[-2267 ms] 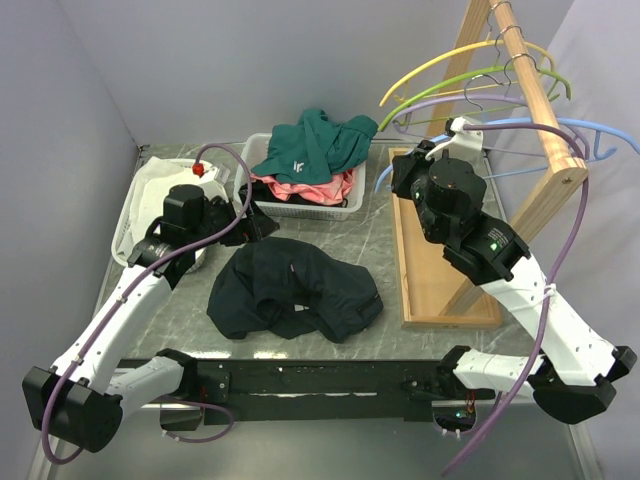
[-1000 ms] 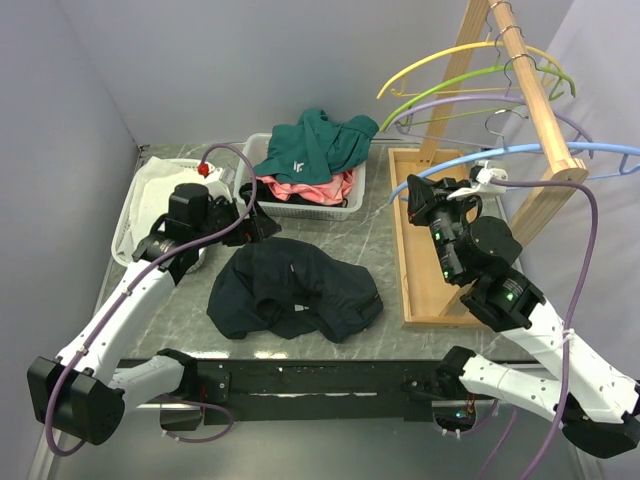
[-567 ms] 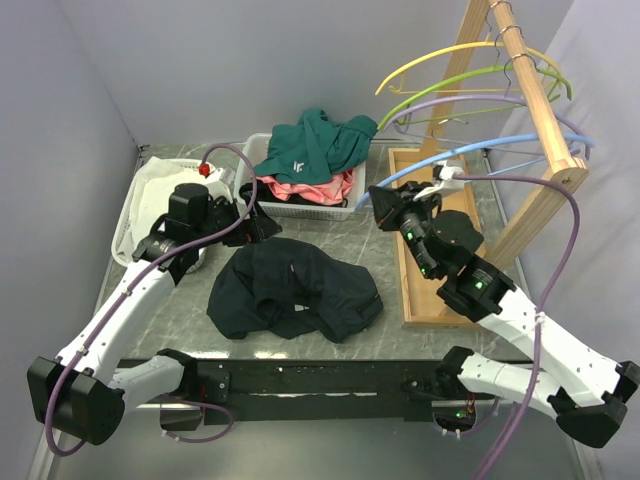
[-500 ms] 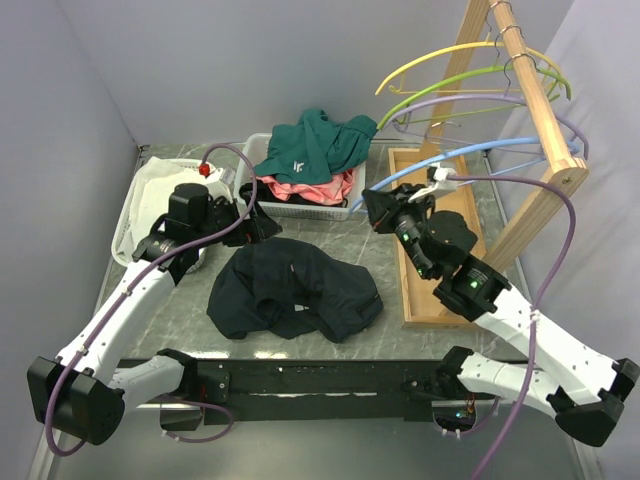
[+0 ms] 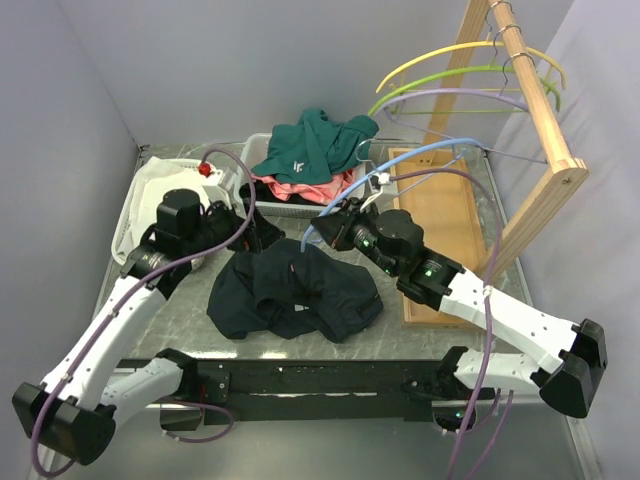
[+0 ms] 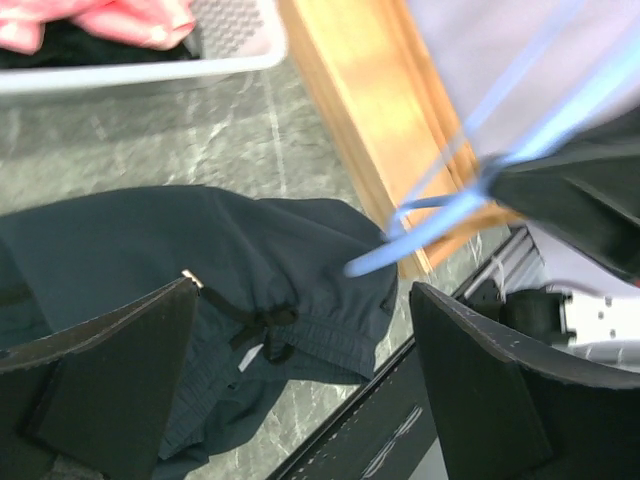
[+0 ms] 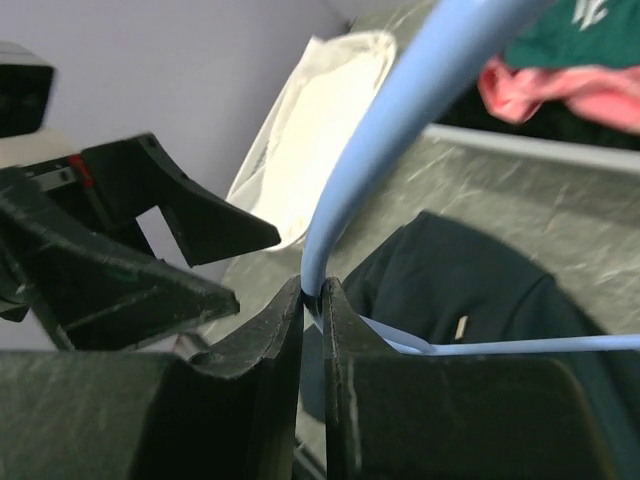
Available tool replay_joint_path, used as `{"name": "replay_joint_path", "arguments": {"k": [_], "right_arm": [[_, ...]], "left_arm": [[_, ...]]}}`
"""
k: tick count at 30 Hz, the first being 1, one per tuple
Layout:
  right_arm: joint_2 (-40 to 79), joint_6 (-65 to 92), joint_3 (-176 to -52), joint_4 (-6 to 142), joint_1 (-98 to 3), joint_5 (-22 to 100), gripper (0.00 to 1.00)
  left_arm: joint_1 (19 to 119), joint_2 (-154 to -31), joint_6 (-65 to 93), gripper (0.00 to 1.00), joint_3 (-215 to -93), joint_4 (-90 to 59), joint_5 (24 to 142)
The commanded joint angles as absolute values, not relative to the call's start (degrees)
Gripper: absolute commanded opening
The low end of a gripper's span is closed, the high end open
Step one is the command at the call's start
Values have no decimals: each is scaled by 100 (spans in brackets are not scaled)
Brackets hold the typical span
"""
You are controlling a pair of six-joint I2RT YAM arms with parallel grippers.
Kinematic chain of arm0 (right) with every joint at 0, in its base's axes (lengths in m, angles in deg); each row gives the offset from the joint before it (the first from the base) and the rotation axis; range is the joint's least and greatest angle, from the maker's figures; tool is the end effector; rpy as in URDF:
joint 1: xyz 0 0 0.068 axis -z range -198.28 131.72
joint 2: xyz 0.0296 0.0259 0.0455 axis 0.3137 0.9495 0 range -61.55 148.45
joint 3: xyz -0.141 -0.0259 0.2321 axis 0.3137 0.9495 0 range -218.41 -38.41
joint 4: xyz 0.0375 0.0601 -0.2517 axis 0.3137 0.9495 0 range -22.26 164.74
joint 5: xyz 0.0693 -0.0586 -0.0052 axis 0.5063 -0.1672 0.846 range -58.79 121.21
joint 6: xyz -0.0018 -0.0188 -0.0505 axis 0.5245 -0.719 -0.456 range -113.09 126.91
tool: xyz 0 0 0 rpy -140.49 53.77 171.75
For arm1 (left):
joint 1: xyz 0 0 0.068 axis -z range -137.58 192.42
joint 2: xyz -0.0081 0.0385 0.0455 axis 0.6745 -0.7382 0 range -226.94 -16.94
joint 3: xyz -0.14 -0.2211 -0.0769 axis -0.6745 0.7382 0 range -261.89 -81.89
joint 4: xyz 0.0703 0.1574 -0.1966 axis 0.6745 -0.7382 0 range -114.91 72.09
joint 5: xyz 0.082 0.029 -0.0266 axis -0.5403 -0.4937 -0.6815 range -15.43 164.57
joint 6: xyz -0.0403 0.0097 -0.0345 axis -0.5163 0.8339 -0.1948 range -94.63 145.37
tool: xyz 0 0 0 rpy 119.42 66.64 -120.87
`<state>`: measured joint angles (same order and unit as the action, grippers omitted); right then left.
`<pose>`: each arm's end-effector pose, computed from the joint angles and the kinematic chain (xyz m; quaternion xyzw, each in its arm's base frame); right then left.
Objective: Place the shorts on the hanger
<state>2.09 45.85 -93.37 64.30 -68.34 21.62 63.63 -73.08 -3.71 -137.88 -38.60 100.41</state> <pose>0.1732 0.1976 0.3624 -0.0153 0.7381 0.4268 0.5224 0.1970 -0.0931 0.3542 0.0715 0.8093 -0.4018 0.4225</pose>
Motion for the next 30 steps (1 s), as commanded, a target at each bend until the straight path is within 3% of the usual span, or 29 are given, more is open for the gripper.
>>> {"name": "replay_joint_path", "arguments": {"k": [1,7,18,30], "right_arm": [[269,5269,-9422,5939,-6978,2602,0],[542,5981,-9563,5834,-7084,2954,0],[692,6720,-9501,5377,-7163,3068,0],[675,6510,-9896,5848,-7233,2823,0]], "left_arm": [[6851,-6916,251,89,-14060,-3637,9901],[7862,-6827,638,75,-13999,-3803,9022],[8750,-6959,718,76,-14060,-3891,7205],[8865,-6879,744,62,-14051,-3409,7140]]}}
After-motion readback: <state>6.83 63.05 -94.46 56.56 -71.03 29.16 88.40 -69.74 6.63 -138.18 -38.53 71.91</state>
